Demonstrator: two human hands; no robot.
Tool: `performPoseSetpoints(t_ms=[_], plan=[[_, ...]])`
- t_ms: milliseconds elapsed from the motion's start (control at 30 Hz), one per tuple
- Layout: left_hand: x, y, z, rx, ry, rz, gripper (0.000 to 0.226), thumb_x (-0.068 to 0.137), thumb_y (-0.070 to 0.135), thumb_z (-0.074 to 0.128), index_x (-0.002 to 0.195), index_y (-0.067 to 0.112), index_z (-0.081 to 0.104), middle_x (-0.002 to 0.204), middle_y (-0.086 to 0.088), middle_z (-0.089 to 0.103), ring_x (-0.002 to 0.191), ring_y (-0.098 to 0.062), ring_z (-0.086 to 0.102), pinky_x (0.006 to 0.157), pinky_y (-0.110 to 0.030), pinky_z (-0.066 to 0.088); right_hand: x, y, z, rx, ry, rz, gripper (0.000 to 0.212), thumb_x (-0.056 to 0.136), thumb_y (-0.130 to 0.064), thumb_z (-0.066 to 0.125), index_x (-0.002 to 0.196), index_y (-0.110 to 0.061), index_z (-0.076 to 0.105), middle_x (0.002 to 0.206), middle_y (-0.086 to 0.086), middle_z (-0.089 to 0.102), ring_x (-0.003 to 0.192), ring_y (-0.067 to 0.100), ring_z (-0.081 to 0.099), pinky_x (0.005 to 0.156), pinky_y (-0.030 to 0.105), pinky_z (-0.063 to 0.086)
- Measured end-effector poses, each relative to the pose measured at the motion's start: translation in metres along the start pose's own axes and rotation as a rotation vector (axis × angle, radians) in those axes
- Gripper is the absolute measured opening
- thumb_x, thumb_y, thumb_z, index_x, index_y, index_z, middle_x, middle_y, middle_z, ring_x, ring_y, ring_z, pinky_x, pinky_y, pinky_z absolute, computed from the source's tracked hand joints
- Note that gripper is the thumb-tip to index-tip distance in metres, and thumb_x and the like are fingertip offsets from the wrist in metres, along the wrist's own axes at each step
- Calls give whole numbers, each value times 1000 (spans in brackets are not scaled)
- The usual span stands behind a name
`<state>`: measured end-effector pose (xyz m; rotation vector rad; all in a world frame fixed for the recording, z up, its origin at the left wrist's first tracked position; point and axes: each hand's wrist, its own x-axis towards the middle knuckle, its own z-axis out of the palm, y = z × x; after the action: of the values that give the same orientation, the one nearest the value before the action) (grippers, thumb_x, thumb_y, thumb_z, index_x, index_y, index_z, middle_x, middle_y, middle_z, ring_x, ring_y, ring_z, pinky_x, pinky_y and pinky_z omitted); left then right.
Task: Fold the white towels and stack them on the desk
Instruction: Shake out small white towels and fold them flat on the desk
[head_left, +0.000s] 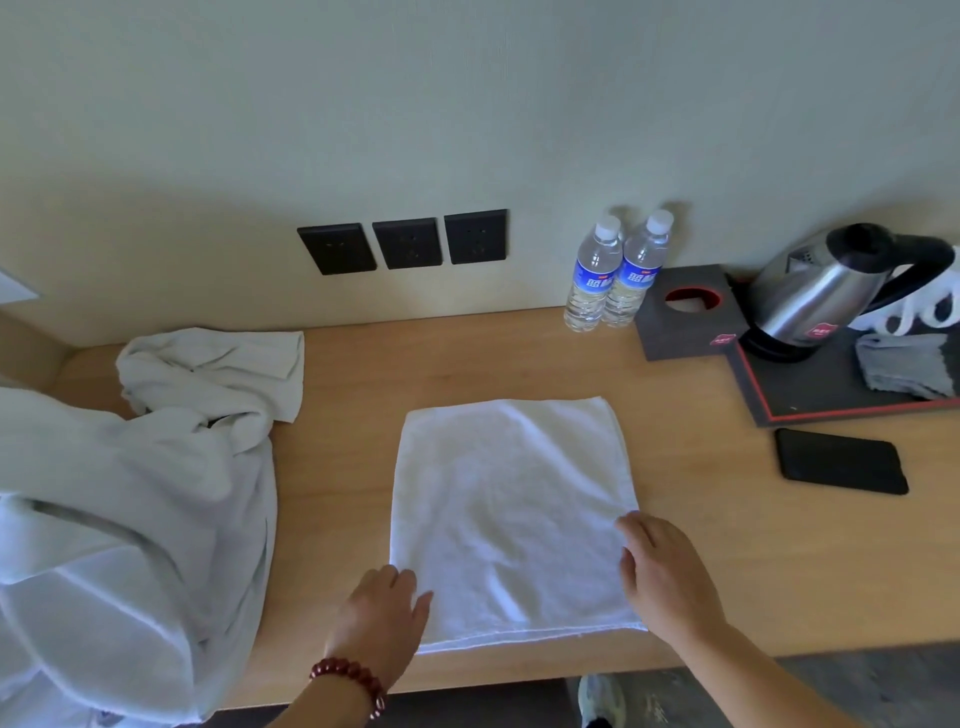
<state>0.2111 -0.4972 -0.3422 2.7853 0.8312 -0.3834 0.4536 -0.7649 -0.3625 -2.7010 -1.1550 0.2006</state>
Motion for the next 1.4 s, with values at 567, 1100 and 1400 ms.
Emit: performPoseSetpoints(t_ms=[567, 1100, 1400], plan=[[98, 39, 51, 43, 48, -54, 80, 93, 73, 28, 156, 25, 29, 166, -8, 15, 150, -34, 19, 111, -60, 21, 86, -46, 66, -57, -216, 99, 72, 99, -70, 20, 160, -32, 17, 168, 2, 16, 154, 29, 15, 117, 55, 14], [161, 17, 30, 140, 111, -78, 80, 97, 70, 19, 155, 17, 32, 164, -12, 15, 152, -29, 10, 116, -56, 12, 144, -31, 66, -78, -156, 88, 77, 94, -76, 2, 160, -37, -1, 168, -1, -10, 154, 27, -12, 121, 55, -4], [200, 44, -9, 113, 139, -56, 77, 96, 71, 4, 158, 27, -11, 163, -4, -25, 148, -26, -28, 120, -52, -11, 185, -57, 46, -3, -106, 1, 75, 94, -74, 0, 159, -37, -10, 166, -4, -21, 151, 20, -24, 121, 51, -12]])
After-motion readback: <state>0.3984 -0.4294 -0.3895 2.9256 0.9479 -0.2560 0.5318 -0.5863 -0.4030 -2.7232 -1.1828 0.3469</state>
